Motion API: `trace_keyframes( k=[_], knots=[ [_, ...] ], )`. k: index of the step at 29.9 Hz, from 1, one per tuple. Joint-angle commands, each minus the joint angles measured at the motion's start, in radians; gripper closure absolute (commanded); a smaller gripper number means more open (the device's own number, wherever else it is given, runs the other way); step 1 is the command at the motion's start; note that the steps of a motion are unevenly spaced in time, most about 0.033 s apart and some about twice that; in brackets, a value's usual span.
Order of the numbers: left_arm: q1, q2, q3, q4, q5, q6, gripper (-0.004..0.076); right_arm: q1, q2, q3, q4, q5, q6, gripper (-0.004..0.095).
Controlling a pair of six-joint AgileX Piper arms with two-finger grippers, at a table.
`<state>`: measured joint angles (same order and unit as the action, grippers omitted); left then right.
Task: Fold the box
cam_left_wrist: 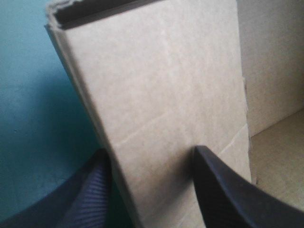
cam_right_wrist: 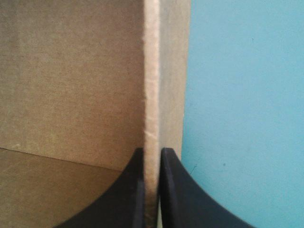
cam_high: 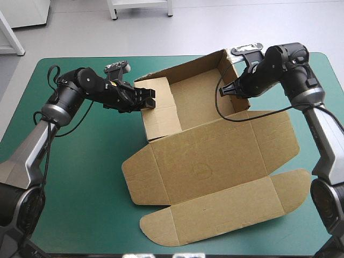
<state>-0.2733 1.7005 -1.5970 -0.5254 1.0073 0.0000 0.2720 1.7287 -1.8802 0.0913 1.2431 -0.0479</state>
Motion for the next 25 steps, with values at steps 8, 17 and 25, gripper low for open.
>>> trace_keyframes(
  k=[8,17,25],
  knots=[
    [-0.008,-0.035,-0.031,-0.113,-0.088,0.031,0.0734,0.007,-0.050,-0.033,0.158,-0.069,-0.014,0.0919],
    [-0.008,-0.037,-0.073,-0.069,-0.077,0.039,0.0732,0.007,-0.048,-0.033,0.145,-0.020,0.003,0.0919],
    [-0.019,-0.037,-0.131,0.158,-0.011,-0.054,0.0733,0.080,-0.006,-0.031,0.060,0.003,0.088,0.0904]
  ],
)
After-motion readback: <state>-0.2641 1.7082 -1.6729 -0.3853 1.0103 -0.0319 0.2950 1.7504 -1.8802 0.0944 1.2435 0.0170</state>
